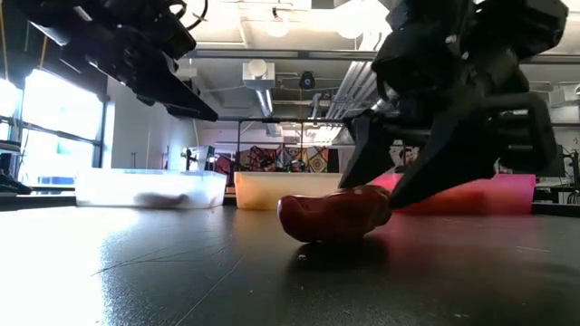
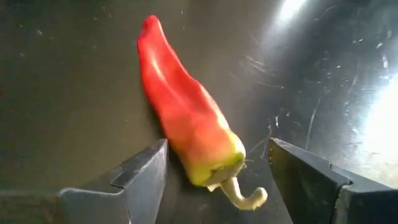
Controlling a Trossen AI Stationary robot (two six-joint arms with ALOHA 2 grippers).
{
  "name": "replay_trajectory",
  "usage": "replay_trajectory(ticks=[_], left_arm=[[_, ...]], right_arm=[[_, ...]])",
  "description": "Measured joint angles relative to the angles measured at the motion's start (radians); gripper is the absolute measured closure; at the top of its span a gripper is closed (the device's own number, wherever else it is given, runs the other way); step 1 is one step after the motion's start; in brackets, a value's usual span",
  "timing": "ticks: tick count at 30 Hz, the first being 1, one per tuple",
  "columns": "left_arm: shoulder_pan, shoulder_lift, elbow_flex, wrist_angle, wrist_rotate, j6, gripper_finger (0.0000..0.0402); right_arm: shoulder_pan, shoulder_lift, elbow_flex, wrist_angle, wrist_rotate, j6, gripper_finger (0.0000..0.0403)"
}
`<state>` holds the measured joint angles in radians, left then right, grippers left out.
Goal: Sort produce into baskets
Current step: Put the red chili pepper into the transparent bin
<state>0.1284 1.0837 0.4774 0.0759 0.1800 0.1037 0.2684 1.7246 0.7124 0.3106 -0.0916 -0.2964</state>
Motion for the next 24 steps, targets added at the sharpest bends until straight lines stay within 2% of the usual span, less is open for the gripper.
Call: replay_trajectory(ticks=[4, 8, 18, 24], left_arm=[[-0.041, 0.0, 0.0, 0.006, -0.028, -0.012, 0.0195], [-0.075, 0.0, 0.0, 0.007, -0.065, -0.015, 0.0195], [-0.15, 0.0, 0.0, 0.08, -0.151, -0.021, 0.0195], [-0.237, 0.031, 0.0, 0.087, -0.291, 0.005, 0.0195]], right_arm=[[-0.003, 0.056, 0.048, -0.023, -0.032, -0.026, 0.014], [-0.015, 0.097, 0.089, -0.086, -0.04, -0.027, 0.0159], [-0.063, 0.048, 0.111, -0.135, -0.032, -0.012, 0.0287], [-0.134, -0.044, 0.111, -0.15, -0.017, 0.067, 0.0285]])
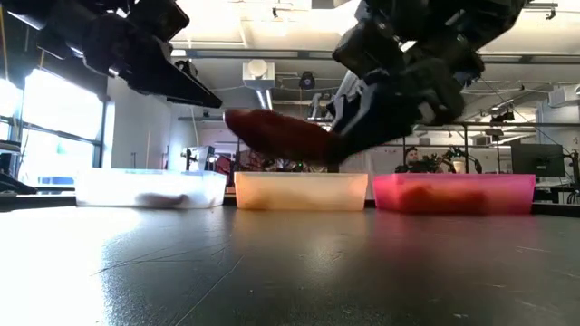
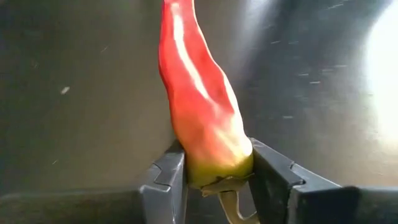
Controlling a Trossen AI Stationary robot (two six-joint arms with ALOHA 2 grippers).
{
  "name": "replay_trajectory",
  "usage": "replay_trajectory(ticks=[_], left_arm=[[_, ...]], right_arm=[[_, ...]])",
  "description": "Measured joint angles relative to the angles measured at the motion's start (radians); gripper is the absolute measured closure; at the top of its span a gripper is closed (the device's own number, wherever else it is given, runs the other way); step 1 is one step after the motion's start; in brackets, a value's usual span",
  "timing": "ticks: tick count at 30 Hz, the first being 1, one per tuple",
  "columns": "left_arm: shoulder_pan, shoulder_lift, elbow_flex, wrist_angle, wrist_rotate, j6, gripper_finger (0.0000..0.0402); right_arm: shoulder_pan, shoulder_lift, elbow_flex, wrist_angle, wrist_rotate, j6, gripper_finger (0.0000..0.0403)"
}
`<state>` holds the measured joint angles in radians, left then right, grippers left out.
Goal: Sort produce into baskets
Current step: Put the red chili pepper into the transparent bin
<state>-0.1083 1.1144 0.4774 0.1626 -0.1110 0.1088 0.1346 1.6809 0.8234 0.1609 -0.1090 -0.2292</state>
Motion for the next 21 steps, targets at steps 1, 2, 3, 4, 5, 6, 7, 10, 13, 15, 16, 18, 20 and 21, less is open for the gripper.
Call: replay_trajectory(ticks=[1, 2, 3, 4, 5, 6, 7, 10, 13, 15, 16, 18, 20, 21], left_arm=[[-0.018, 0.011, 0.0, 0.01, -0.017, 0.009, 0.0194], [-0.036, 0.025, 0.0, 0.022, -0.033, 0.016, 0.0192], [-0.053, 0.036, 0.0, 0.038, -0.047, 0.02, 0.019], [-0.068, 0.049, 0.0, 0.057, -0.059, 0.019, 0.0186], [-0.08, 0.06, 0.001, 0.079, -0.069, 0.007, 0.0181], [-0.088, 0.07, 0.002, 0.096, -0.077, -0.011, 0.0176], [-0.094, 0.078, 0.002, 0.105, -0.082, -0.028, 0.017], [-0.098, 0.102, 0.026, 0.095, -0.098, -0.077, 0.0152], [-0.098, 0.134, 0.059, 0.1, -0.11, -0.105, 0.0136], [-0.098, 0.17, 0.083, 0.094, -0.108, -0.097, 0.0133], [-0.098, 0.189, 0.096, 0.093, -0.106, -0.088, 0.0133], [-0.103, 0.229, 0.124, 0.091, -0.082, -0.067, 0.0136], [-0.111, 0.264, 0.147, 0.084, -0.079, -0.038, 0.0142], [-0.115, 0.277, 0.158, 0.081, -0.079, -0.021, 0.0146]], right_arm=[[-0.012, -0.012, 0.0, 0.0, 0.002, 0.009, 0.0282], [-0.024, -0.024, 0.0, 0.0, 0.011, 0.015, 0.0281], [-0.033, -0.036, 0.0, -0.001, 0.029, 0.02, 0.028], [-0.042, -0.048, 0.0, -0.001, 0.047, 0.022, 0.0281], [-0.051, -0.059, 0.0, 0.0, 0.058, 0.022, 0.0281], [-0.059, -0.068, 0.0, 0.001, 0.068, 0.021, 0.028], [-0.065, -0.077, 0.0, 0.001, 0.08, 0.021, 0.028], [-0.081, -0.094, 0.0, 0.006, 0.09, 0.028, 0.028], [-0.085, -0.096, 0.0, 0.018, 0.091, 0.021, 0.028], [-0.084, -0.096, 0.0, 0.024, 0.092, 0.019, 0.028], [-0.084, -0.096, 0.0, 0.029, 0.091, 0.019, 0.028], [-0.084, -0.096, 0.0, 0.041, 0.091, 0.019, 0.028], [-0.084, -0.096, 0.0, 0.048, 0.091, 0.019, 0.028], [-0.084, -0.096, 0.0, 0.047, 0.091, 0.019, 0.028]])
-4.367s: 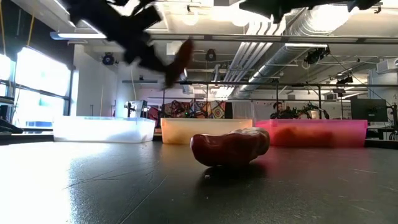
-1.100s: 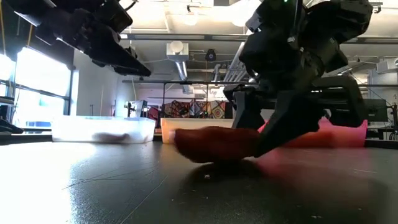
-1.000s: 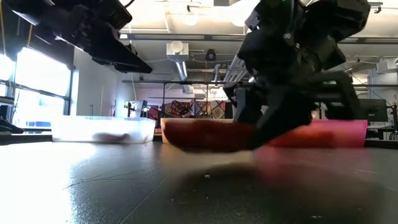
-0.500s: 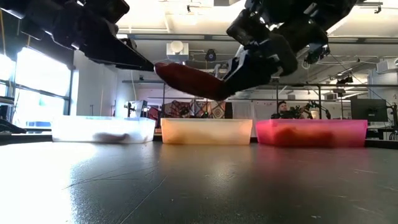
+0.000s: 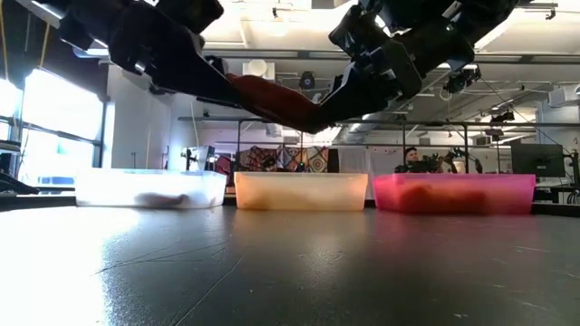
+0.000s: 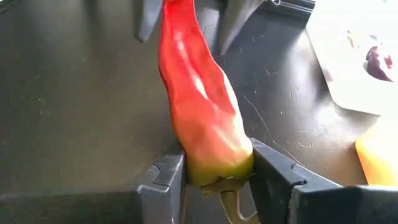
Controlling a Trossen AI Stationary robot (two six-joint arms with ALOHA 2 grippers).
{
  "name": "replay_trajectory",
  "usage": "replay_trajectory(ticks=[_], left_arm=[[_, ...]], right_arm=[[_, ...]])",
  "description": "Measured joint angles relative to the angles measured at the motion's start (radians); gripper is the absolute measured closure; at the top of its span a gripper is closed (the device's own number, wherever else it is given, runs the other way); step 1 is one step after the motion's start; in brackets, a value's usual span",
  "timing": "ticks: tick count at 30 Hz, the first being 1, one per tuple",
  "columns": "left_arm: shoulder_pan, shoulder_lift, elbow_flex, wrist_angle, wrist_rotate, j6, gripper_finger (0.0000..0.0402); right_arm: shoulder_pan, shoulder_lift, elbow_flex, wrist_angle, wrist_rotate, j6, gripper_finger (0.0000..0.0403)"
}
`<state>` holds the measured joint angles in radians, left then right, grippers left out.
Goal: Sort produce into baskets
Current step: Put the red chili pepper into the transparent bin
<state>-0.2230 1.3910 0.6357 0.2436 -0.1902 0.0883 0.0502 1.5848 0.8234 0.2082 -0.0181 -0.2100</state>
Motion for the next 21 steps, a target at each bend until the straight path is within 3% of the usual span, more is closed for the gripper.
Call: replay_trajectory(ticks=[16, 21], left_arm=[[-0.019, 0.016, 0.09, -0.136, -0.012, 0.001, 0.0264], [-0.015, 0.003, 0.09, -0.16, -0.019, 0.01, 0.0309]], right_arm=[[0.001, 0.0, 0.0, 0.0, -0.003, -0.019, 0.0278], [0.009, 0.001, -0.001, 0.013, 0.034, -0.015, 0.0249]])
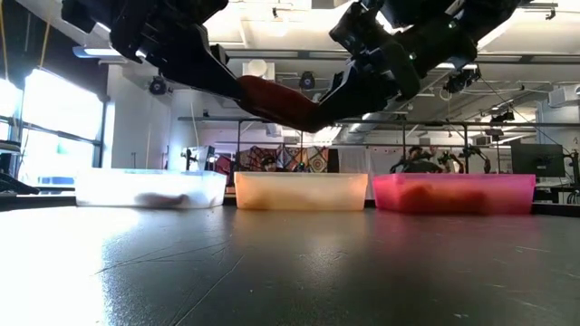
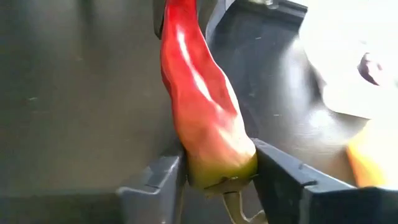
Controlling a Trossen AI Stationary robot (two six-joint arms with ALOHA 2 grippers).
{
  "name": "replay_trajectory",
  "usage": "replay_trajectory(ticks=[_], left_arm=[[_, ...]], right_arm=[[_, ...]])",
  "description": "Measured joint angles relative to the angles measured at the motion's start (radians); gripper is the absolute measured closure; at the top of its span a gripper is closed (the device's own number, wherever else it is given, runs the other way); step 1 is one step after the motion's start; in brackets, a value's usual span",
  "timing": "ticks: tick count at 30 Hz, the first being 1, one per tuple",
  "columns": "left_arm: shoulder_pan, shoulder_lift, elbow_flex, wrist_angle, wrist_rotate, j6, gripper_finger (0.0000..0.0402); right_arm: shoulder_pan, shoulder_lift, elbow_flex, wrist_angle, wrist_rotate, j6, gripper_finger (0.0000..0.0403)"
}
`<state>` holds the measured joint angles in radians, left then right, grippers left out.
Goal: Sort produce into baskets
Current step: Put the red chili pepper into the transparent bin
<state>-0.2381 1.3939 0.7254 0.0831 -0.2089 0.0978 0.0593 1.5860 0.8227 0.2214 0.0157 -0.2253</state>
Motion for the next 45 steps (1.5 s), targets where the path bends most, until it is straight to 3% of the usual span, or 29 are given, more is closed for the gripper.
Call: replay_trajectory(ticks=[5, 9, 19, 23, 31, 39, 45], left_arm=[[0.017, -0.063, 0.0, -0.068, -0.024, -0.011, 0.0327], [0.041, -0.139, 0.0, -0.174, -0.067, -0.043, 0.0328], [0.183, -0.309, -0.001, -0.606, -0.395, -0.377, 0.0329], [0.282, -0.323, -0.018, -0.693, -0.453, -0.46, 0.033], [0.535, -0.24, -0.038, -0.574, -0.449, -0.408, 0.033], [0.743, -0.109, -0.038, -0.397, -0.24, -0.309, 0.033], [0.81, -0.023, -0.038, -0.315, -0.184, -0.302, 0.0329]], right_arm=[[0.017, -0.009, 0.0, 0.004, 0.148, 0.031, 0.018], [0.017, -0.045, 0.0, -0.044, 0.178, 0.007, 0.0142], [0.019, -0.161, 0.0, -0.159, 0.279, 0.007, 0.0132], [0.02, -0.168, 0.0, -0.165, 0.276, 0.007, 0.0132], [0.02, -0.168, 0.0, -0.166, 0.275, 0.011, 0.0132], [0.02, -0.168, 0.0, -0.181, 0.273, 0.026, 0.0132], [0.02, -0.168, 0.0, -0.187, 0.273, 0.026, 0.0132]])
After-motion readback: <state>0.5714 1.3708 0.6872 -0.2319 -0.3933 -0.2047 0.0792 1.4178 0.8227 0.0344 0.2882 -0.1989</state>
